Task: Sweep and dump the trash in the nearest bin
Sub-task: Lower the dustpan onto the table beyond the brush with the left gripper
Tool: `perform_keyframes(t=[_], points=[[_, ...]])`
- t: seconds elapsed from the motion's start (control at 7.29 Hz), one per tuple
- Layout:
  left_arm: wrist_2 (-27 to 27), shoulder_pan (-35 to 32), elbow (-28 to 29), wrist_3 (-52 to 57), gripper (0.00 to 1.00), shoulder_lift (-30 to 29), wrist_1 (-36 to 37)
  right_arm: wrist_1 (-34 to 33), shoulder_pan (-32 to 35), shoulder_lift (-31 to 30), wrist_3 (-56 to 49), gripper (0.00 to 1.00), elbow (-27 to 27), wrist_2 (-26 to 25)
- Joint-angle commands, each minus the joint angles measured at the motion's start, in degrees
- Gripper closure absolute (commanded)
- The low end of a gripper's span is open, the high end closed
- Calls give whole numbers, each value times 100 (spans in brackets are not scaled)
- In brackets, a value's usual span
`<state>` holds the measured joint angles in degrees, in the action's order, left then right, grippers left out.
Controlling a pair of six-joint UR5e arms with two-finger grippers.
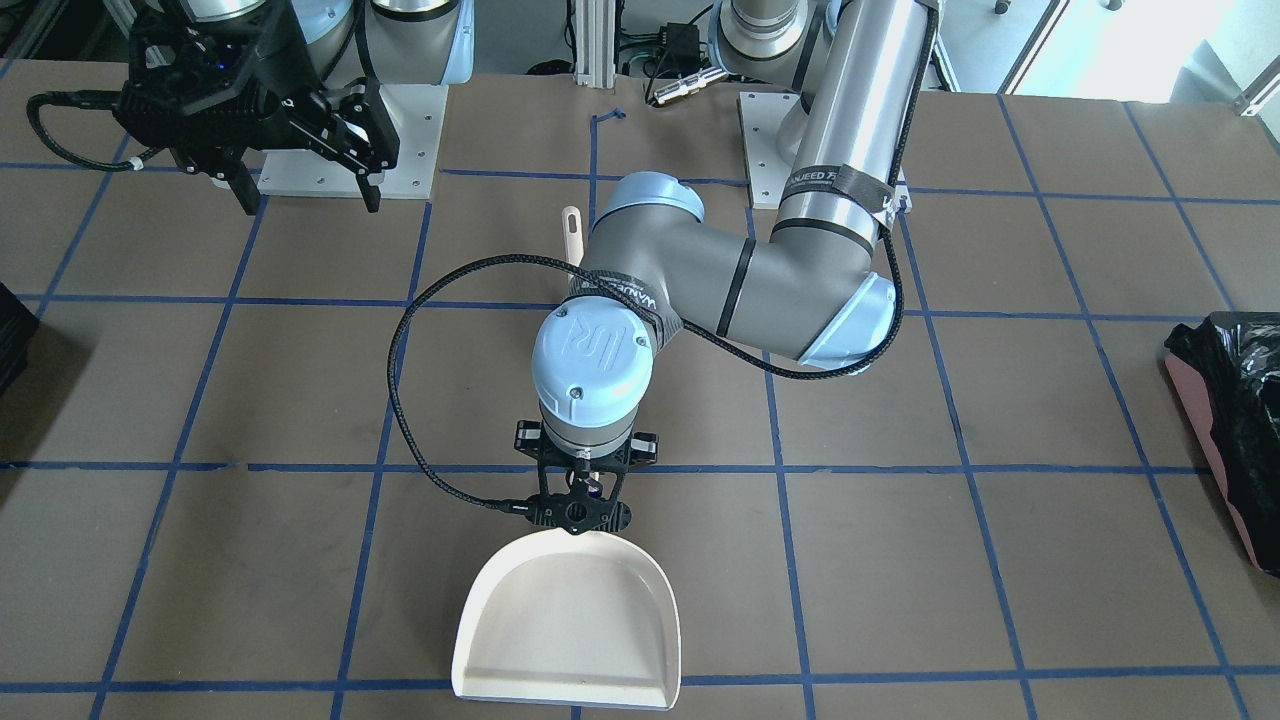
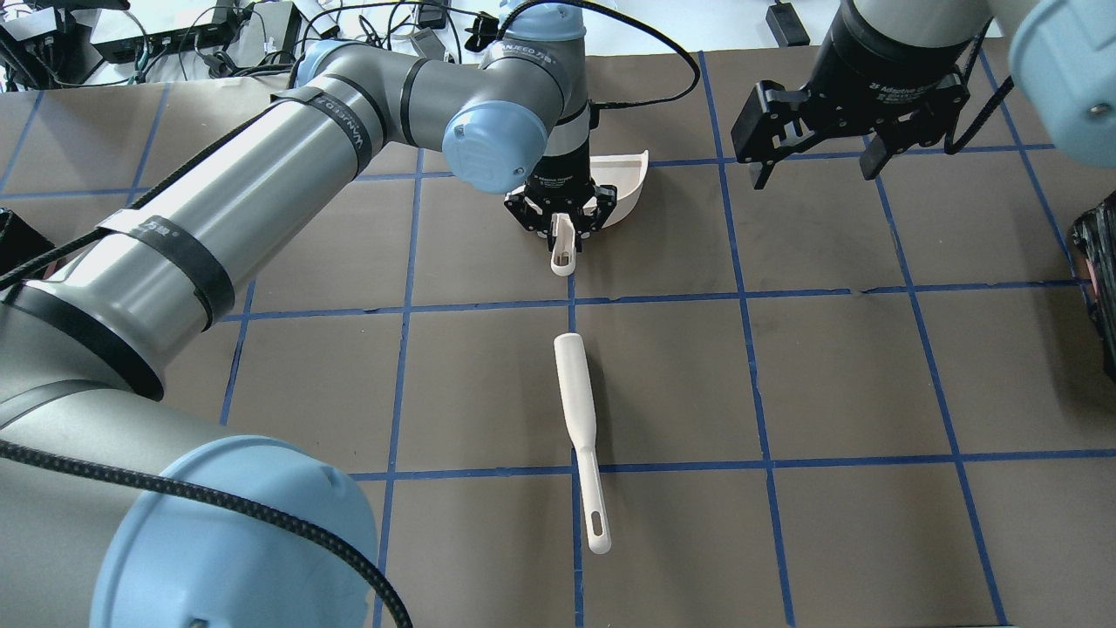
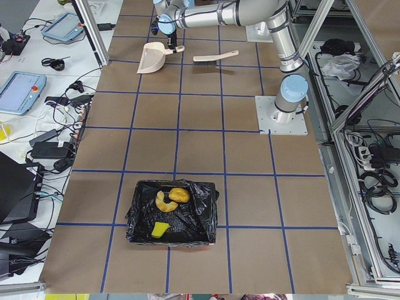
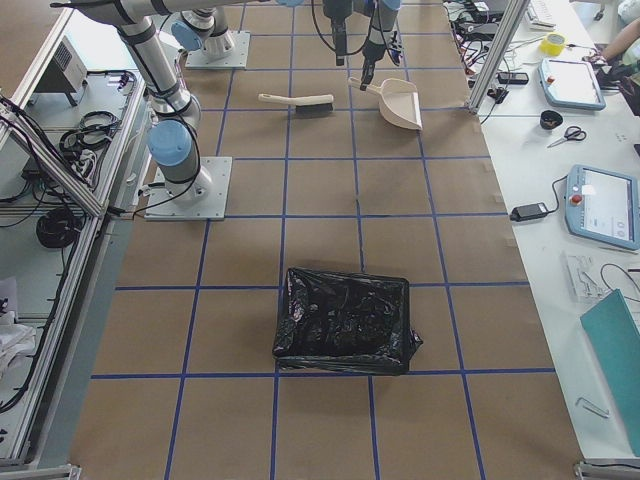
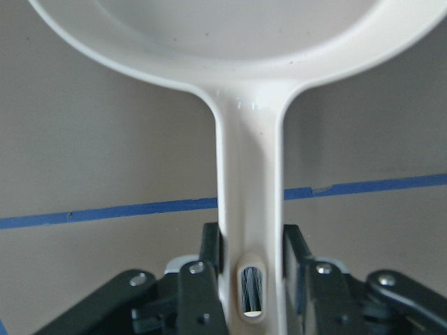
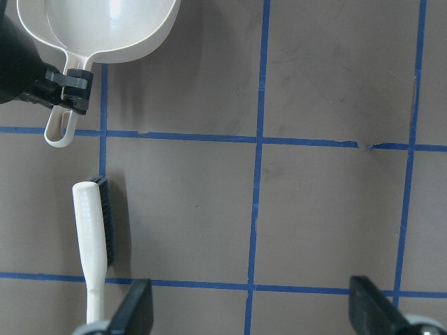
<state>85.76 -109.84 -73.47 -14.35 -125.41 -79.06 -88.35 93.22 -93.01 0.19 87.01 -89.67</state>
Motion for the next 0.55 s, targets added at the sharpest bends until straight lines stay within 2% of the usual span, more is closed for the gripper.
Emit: perform_keyframes(t=[0.0, 0.14, 0.27, 0.41], points=[[-16, -46, -1, -6, 100, -18, 39, 11, -6, 2, -193, 0, 0, -33], [2, -55, -1, 3, 100, -1, 39, 11, -6, 2, -194, 0, 0, -25], [10, -55, -10, 72, 87, 8, 39, 11, -6, 2, -194, 0, 0, -33], [19, -55, -27, 108, 68, 8, 92, 2, -6, 11, -194, 0, 0, -25]])
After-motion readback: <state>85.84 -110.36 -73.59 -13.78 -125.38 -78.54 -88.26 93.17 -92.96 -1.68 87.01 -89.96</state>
